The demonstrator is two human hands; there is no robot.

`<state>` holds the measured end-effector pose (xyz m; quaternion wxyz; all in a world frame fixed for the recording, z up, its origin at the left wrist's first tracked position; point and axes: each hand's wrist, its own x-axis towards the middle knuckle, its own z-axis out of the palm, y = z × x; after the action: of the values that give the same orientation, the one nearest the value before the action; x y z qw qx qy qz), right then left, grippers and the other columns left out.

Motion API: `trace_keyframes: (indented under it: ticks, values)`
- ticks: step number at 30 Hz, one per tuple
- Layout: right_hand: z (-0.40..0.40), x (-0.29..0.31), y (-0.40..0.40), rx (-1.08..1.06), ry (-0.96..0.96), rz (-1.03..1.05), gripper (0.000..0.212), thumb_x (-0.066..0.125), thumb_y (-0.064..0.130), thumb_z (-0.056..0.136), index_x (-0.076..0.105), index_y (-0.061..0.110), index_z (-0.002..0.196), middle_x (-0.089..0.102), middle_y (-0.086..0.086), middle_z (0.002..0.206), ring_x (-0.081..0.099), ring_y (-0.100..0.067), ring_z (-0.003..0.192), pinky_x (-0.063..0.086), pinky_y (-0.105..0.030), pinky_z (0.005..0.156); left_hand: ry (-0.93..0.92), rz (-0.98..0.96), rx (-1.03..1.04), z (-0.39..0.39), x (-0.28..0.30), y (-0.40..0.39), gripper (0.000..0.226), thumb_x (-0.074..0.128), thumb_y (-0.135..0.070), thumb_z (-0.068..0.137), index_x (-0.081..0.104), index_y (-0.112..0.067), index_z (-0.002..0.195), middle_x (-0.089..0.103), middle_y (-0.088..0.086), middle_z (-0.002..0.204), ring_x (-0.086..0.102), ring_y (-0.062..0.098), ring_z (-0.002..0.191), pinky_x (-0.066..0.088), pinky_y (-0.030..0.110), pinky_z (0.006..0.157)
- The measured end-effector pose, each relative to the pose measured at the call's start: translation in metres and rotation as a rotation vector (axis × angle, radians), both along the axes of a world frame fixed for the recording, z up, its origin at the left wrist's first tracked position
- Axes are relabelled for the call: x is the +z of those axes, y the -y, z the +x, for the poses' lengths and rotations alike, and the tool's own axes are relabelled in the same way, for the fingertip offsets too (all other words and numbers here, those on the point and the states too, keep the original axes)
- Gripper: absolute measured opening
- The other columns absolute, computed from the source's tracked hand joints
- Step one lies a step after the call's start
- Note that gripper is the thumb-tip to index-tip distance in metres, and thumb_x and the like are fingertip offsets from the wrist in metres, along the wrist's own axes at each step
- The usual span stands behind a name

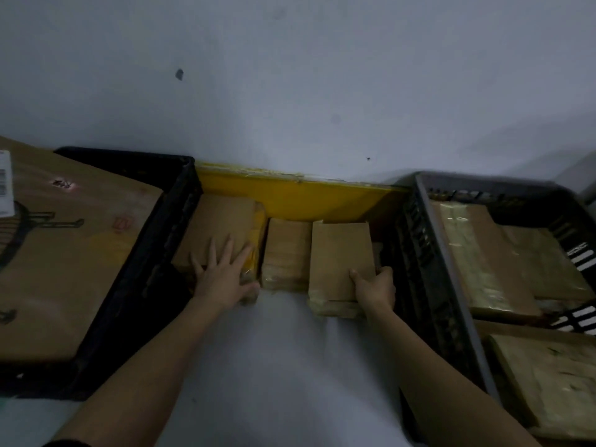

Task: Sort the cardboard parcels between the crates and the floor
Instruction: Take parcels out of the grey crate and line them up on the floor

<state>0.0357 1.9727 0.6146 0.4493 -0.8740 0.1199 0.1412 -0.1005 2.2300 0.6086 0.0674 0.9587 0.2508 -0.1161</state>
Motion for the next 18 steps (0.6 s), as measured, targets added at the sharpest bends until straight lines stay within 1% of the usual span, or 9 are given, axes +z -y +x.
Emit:
trace_keyframes:
  ticks: [2,4,7,8,9,11,13,15,18]
  values:
    - [0.006,-0.008,-0.006,0.05,-0.04,-0.008,0.055,0.064,0.028,0.096,0.038,0.009,0.14,0.054,-0.017,0.139,0.055,-0.038,0.124,0.047,-0.046,0.098,0.026,0.028,0.001,0.0,-0.004,-0.001,0.083,0.042,-0.069,0.092,-0.008,-0.046,0.155,-0.021,0.0,0.165,-0.018,0.037,0.15,-0.001,0.071,0.114]
    - [0.011,-0.016,-0.01,0.117,-0.033,-0.088,0.054,0.057,0.022,0.1,0.031,0.007,0.145,0.046,-0.018,0.146,0.048,-0.038,0.131,0.042,-0.048,0.104,0.03,0.065,-0.006,0.0,-0.007,-0.001,0.076,0.04,-0.063,0.096,-0.004,-0.046,0.155,-0.02,0.0,0.165,-0.015,0.037,0.15,0.003,0.072,0.114]
    - [0.01,-0.022,-0.014,0.323,0.194,-0.484,0.049,0.053,0.021,0.1,0.032,0.012,0.143,0.035,-0.017,0.152,0.035,-0.037,0.137,0.036,-0.054,0.109,0.047,0.098,-0.005,-0.001,-0.011,0.001,0.072,0.04,-0.061,0.097,0.001,-0.045,0.156,-0.017,0.0,0.166,-0.012,0.038,0.151,0.005,0.072,0.114]
    - [0.007,-0.022,-0.018,0.424,0.277,-0.584,0.051,0.053,0.028,0.1,0.031,0.017,0.145,0.031,-0.015,0.154,0.03,-0.036,0.139,0.033,-0.056,0.11,0.054,0.106,-0.005,-0.001,-0.011,0.002,0.072,0.04,-0.06,0.097,0.003,-0.045,0.156,-0.016,0.0,0.166,-0.011,0.038,0.151,0.005,0.072,0.114]
    - [0.002,-0.021,-0.023,0.53,0.311,-0.613,0.056,0.051,0.038,0.1,0.029,0.022,0.149,0.026,-0.012,0.157,0.025,-0.035,0.142,0.029,-0.058,0.112,0.064,0.11,-0.004,-0.001,-0.013,0.002,0.071,0.041,-0.06,0.097,0.004,-0.045,0.156,-0.015,0.001,0.166,-0.01,0.038,0.151,0.005,0.072,0.114]
    - [-0.007,-0.024,-0.035,0.722,0.27,-0.575,0.069,0.042,0.063,0.096,0.021,0.033,0.154,0.013,-0.006,0.164,0.01,-0.034,0.15,0.013,-0.065,0.115,0.08,0.117,0.001,-0.001,-0.014,0.002,0.071,0.043,-0.06,0.096,0.007,-0.045,0.156,-0.013,0.001,0.167,-0.009,0.038,0.151,0.005,0.071,0.114]
    - [-0.013,-0.036,-0.043,0.853,0.226,-0.613,0.081,0.031,0.078,0.09,0.009,0.039,0.157,0.001,-0.001,0.167,-0.005,-0.035,0.152,-0.005,-0.07,0.113,0.075,0.135,0.001,0.0,-0.015,0.002,0.071,0.042,-0.06,0.096,0.005,-0.046,0.156,-0.014,0.001,0.167,-0.009,0.038,0.151,0.005,0.071,0.114]
    - [-0.01,-0.047,-0.044,0.868,0.252,-0.645,0.083,0.026,0.081,0.088,0.003,0.041,0.158,-0.004,0.0,0.168,-0.011,-0.035,0.152,-0.01,-0.072,0.112,0.07,0.144,-0.006,0.001,-0.016,0.002,0.071,0.042,-0.06,0.096,0.004,-0.046,0.155,-0.015,0.001,0.166,-0.01,0.038,0.151,0.005,0.07,0.114]
    - [0.004,-0.055,-0.044,0.866,0.291,-0.647,0.082,0.024,0.081,0.089,0.001,0.042,0.157,-0.007,0.001,0.168,-0.013,-0.034,0.152,-0.013,-0.071,0.112,0.083,0.147,-0.005,0.001,-0.018,0.001,0.072,0.044,-0.059,0.096,0.006,-0.046,0.155,-0.013,0.001,0.167,-0.009,0.038,0.151,0.005,0.071,0.113]
